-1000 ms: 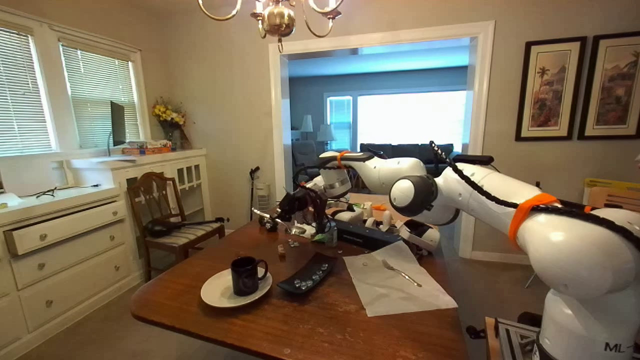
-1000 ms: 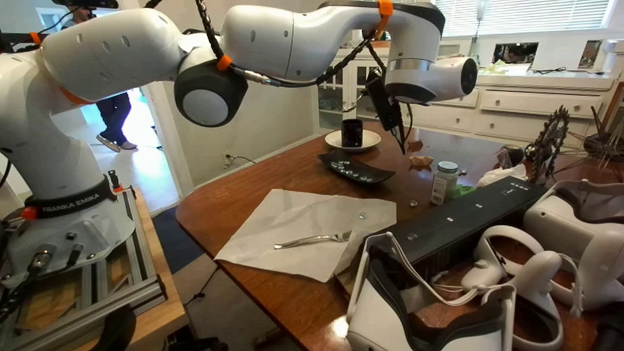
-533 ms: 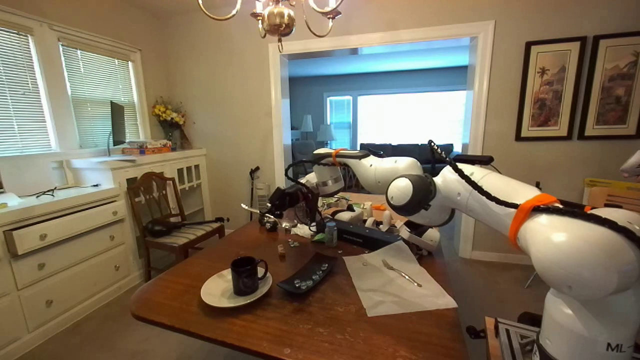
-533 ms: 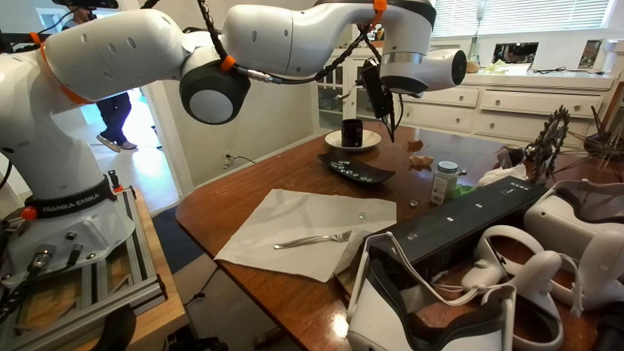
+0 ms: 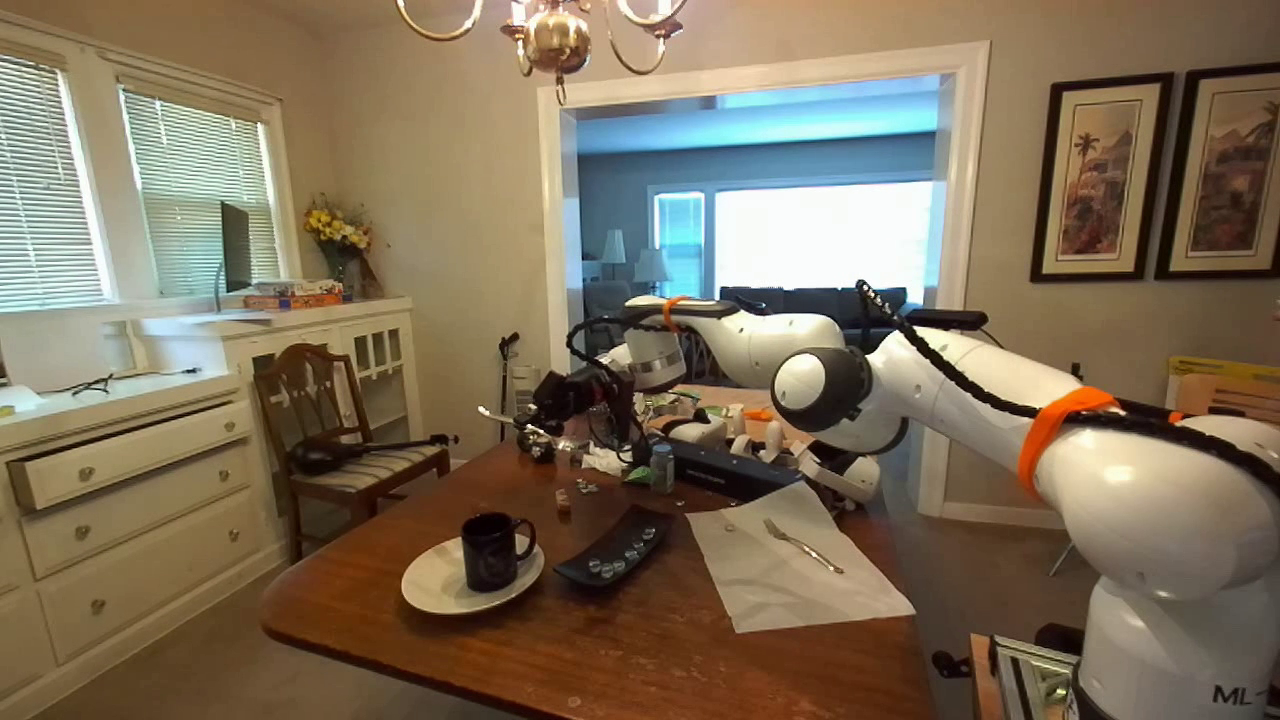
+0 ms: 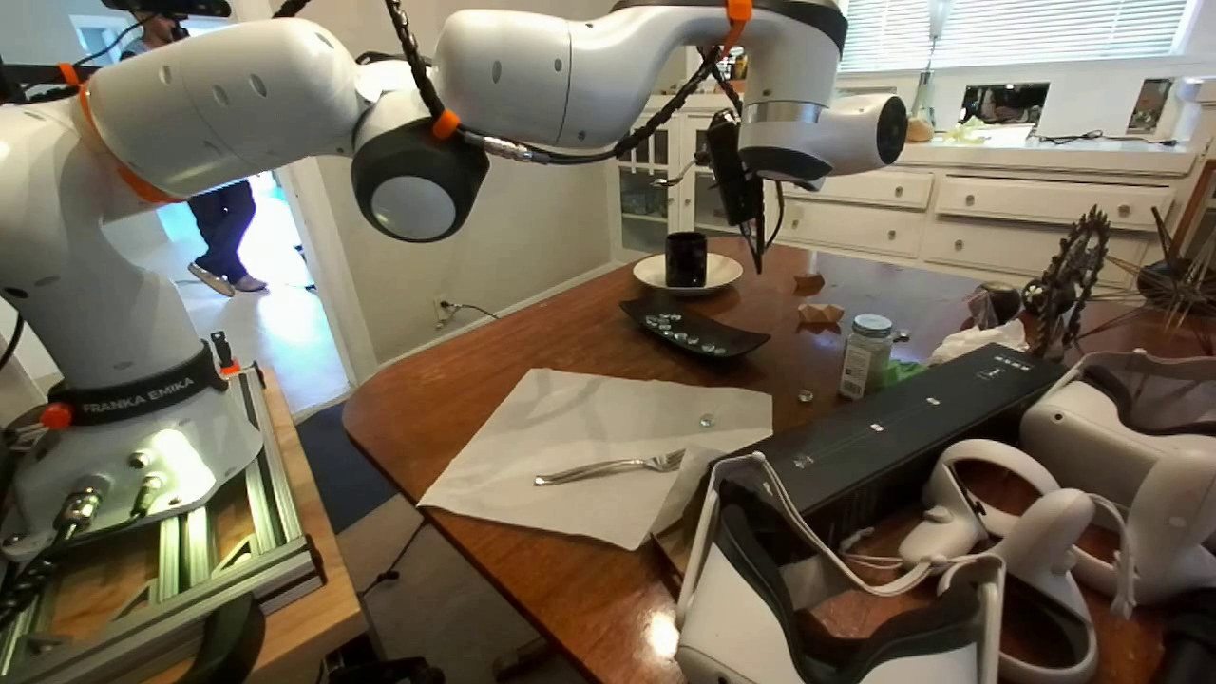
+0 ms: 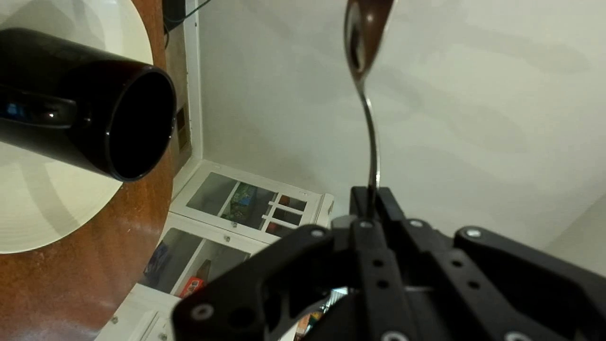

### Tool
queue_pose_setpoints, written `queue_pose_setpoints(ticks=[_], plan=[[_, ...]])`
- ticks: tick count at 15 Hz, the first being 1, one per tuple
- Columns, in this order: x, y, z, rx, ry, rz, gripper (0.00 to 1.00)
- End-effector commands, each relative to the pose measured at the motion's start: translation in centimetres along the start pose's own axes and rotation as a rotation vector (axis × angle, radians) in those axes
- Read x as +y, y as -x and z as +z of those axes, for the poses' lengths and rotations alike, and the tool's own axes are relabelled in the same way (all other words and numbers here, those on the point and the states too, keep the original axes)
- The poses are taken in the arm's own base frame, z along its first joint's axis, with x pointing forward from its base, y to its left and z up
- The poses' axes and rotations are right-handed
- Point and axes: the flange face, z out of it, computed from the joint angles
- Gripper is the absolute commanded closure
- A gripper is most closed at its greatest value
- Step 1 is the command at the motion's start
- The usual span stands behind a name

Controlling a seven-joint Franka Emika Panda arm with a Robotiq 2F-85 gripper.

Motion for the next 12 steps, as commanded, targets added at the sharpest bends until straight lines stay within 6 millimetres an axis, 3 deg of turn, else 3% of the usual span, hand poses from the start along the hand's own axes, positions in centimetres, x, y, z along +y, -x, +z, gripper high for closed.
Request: queue_pose_setpoints(ticks=[1, 12], plan=[[0.01, 0.00, -0.02, 0.000, 0.000, 0.000, 0.94], [0.20, -0.06, -0.34, 0.018, 0.000, 0.007, 0.99]])
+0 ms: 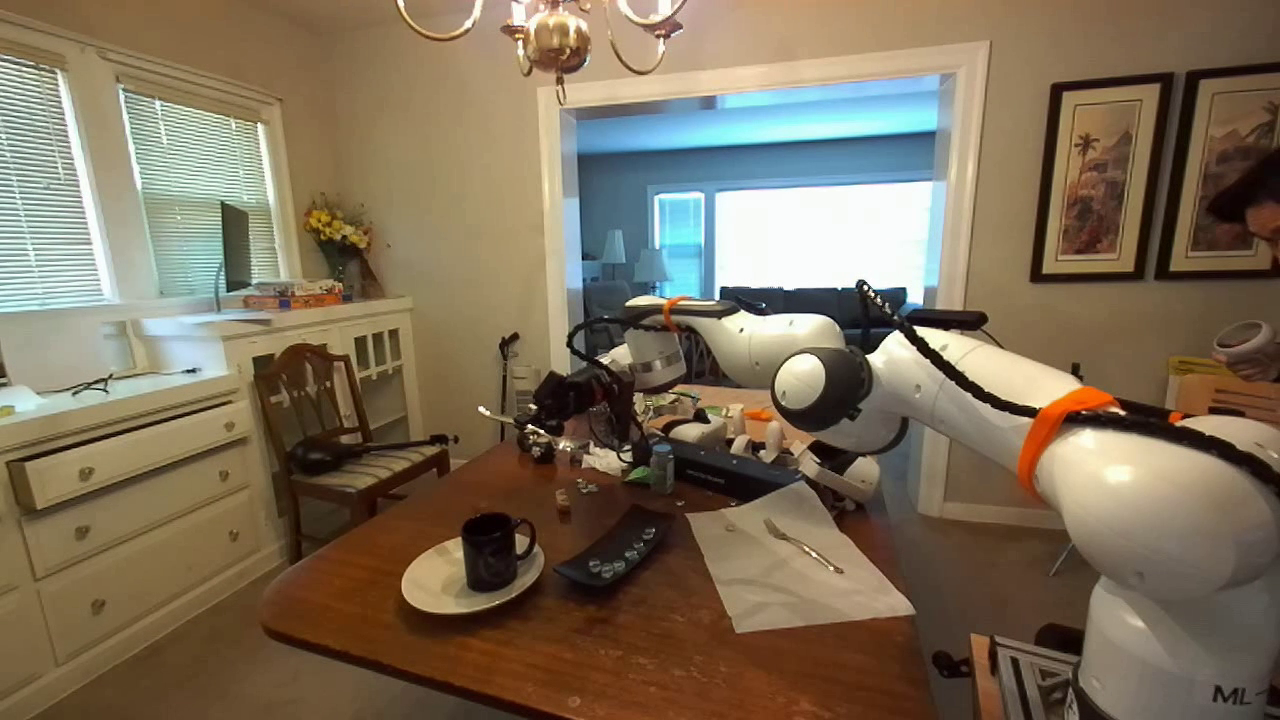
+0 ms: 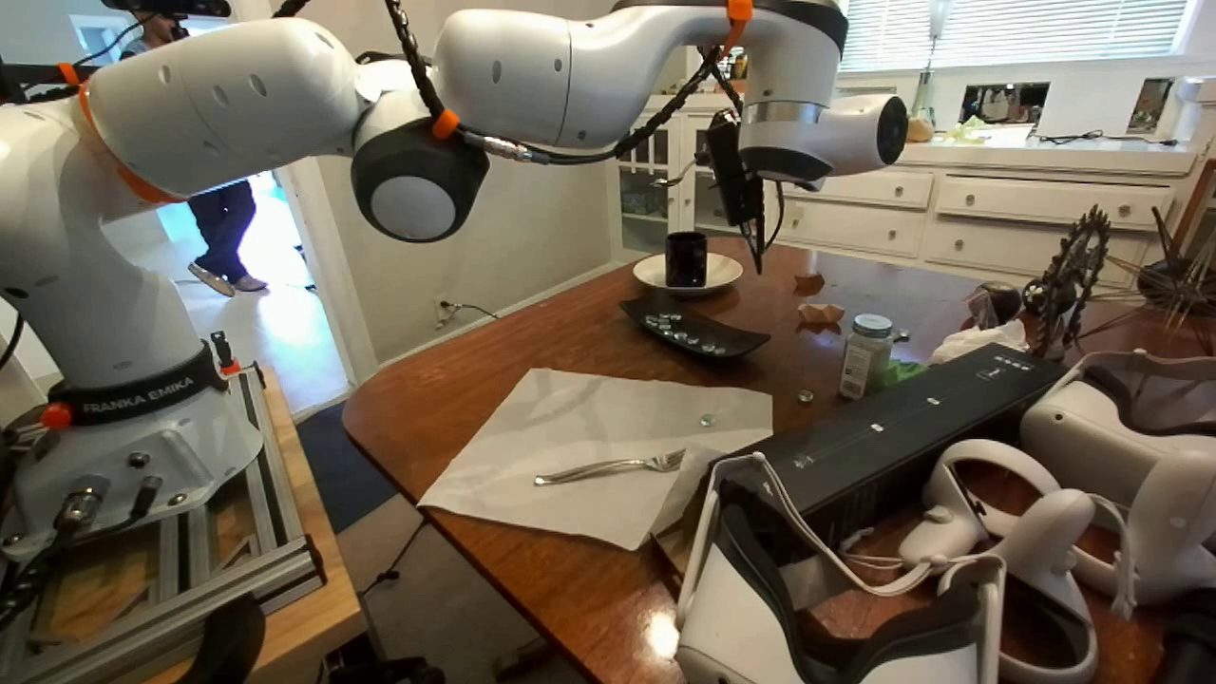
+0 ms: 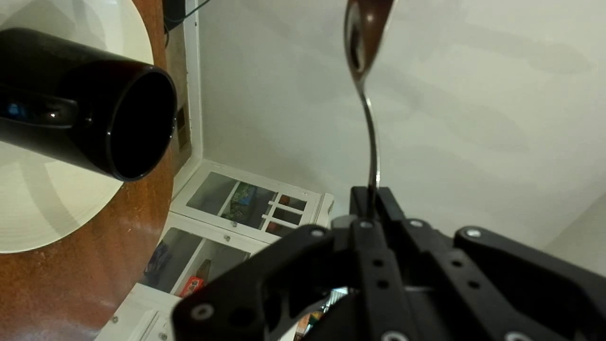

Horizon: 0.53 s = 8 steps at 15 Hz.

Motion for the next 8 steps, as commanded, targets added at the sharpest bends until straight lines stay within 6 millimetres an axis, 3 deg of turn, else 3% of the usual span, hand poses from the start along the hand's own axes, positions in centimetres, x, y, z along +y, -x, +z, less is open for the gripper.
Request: queue_pose_setpoints(ticks=[1, 8], plan=[[0.3, -0.2, -0.3, 0.023, 0.011, 0.015, 0.99], [0.5, -2.3, 0.3, 0.151, 0.106, 0.021, 0.99]])
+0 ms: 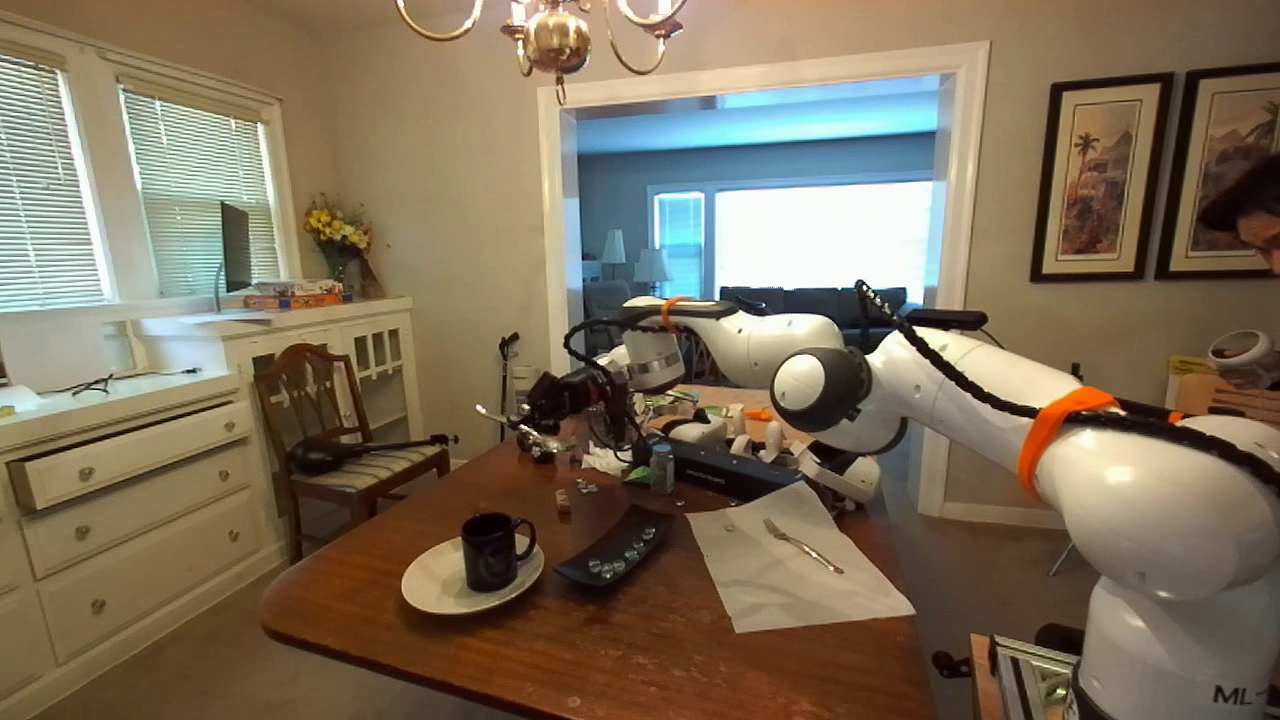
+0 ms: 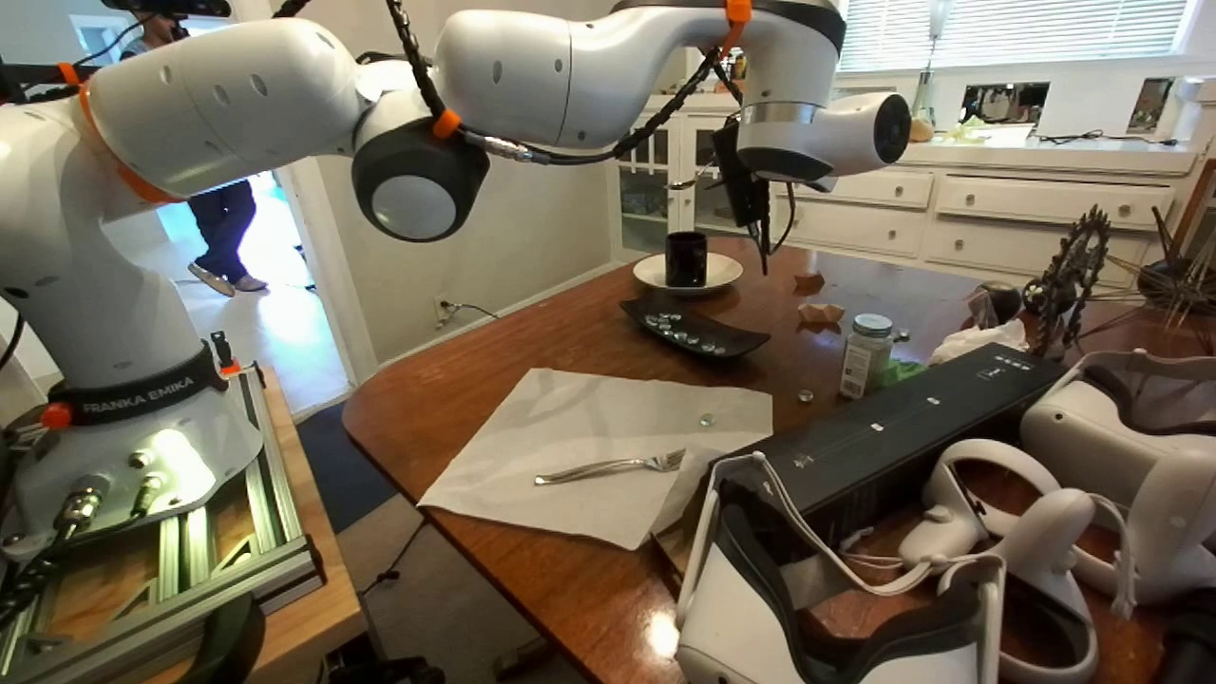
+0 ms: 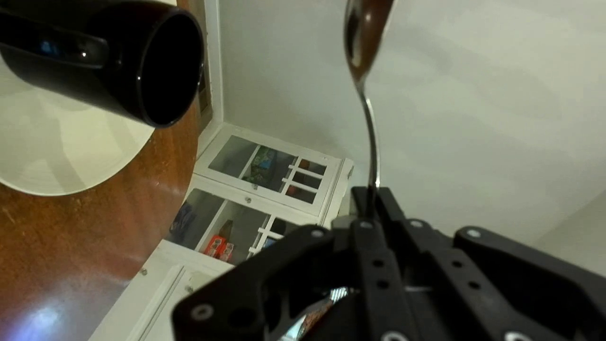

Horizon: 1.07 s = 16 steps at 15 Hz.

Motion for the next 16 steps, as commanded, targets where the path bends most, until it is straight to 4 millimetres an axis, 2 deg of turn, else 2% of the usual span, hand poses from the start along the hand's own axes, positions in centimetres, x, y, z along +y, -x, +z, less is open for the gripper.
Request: queue_pose_setpoints(ticks=[1, 10, 16], plan=[[-0.2, -1.4, 1.3, 0.068, 0.067, 0.015, 0.99], [-1.1, -2.8, 6.4, 0.099, 0.139, -0.019, 0.99], [-1.2, -3.2, 7.6, 0.110, 0.213, -0.044, 0.99]])
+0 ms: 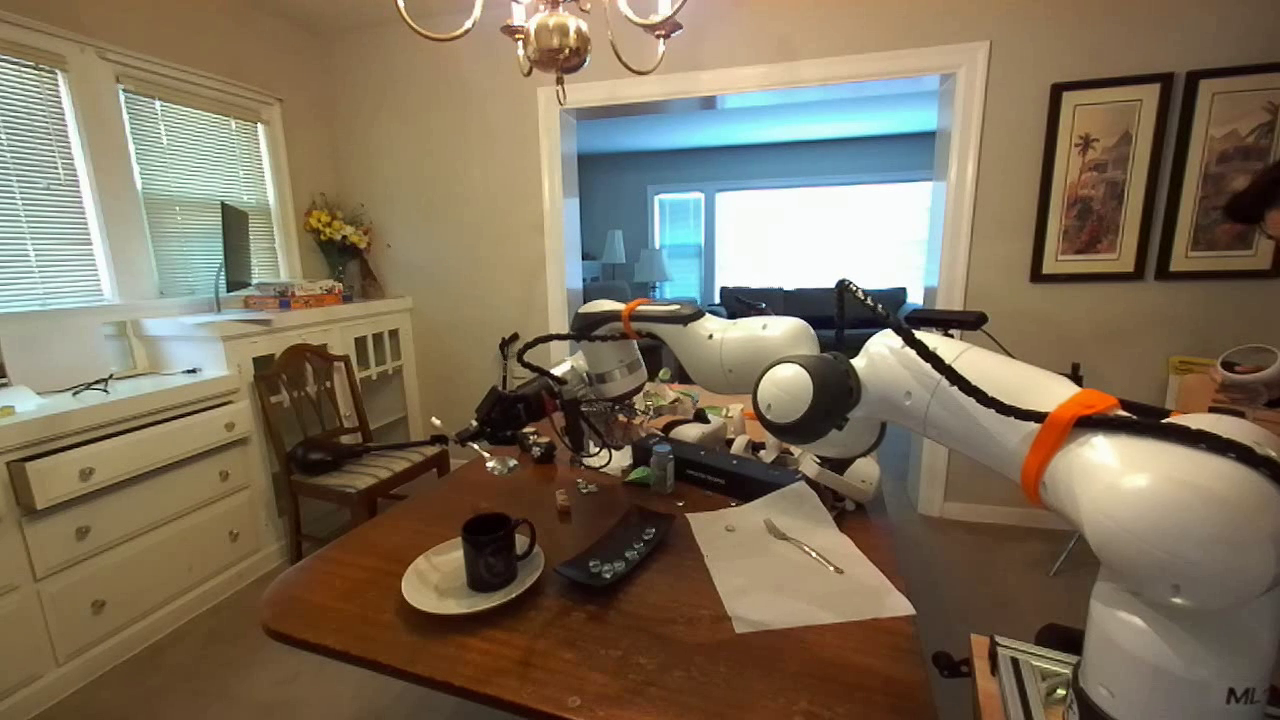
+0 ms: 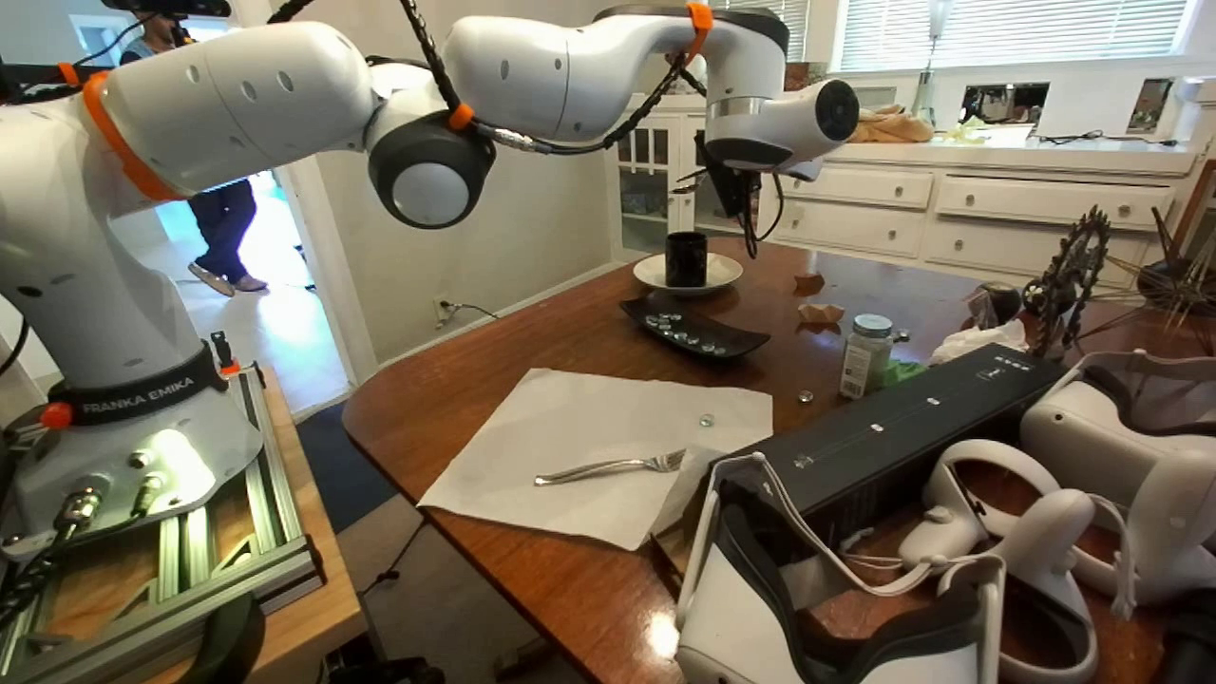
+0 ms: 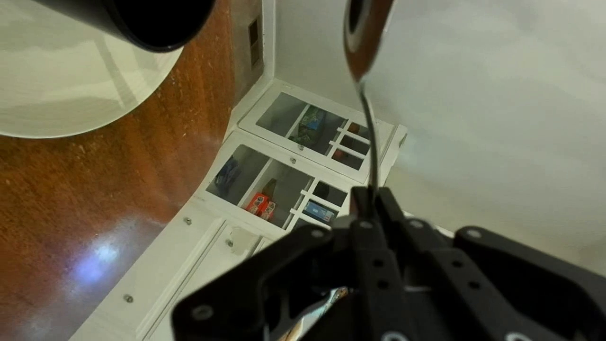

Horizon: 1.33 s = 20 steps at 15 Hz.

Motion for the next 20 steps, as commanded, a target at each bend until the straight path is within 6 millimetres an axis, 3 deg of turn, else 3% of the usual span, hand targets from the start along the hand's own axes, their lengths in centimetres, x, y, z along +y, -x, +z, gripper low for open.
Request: queue_pose_setpoints(ticks=[1, 12, 20], plan=[[-0.54, -0.41, 0.36, 0.004, 0.065, -0.016, 0.99], [-0.28, -0.87, 0.45, 0.031, 0.159, -0.051, 0.99], [-1.21, -1.25, 1.34, 0.029, 0.225, -0.089, 0.99]])
